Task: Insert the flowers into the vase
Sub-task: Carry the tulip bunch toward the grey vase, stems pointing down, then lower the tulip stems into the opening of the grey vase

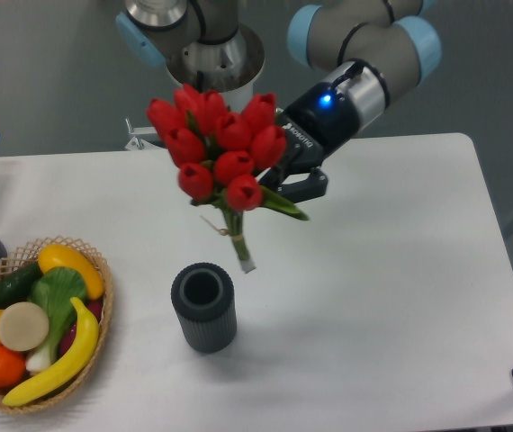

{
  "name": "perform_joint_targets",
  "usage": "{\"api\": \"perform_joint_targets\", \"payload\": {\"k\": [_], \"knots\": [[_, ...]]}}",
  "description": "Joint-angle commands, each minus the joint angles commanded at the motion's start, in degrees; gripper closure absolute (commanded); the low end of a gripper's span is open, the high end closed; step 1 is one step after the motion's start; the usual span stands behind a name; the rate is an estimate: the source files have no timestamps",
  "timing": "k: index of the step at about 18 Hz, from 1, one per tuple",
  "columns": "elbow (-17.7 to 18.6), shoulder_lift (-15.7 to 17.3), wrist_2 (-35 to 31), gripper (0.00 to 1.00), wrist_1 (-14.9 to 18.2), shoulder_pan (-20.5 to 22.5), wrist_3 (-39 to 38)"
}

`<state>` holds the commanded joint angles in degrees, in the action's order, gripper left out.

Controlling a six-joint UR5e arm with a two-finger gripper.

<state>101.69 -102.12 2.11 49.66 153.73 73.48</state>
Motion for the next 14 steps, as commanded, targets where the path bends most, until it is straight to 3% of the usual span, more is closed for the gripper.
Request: {"api": "perform_joint_targets", "payload": {"k": [14], "knots": [[0.5, -2.8, 0.2, 0.63, 0.2, -2.0, -0.1]]}}
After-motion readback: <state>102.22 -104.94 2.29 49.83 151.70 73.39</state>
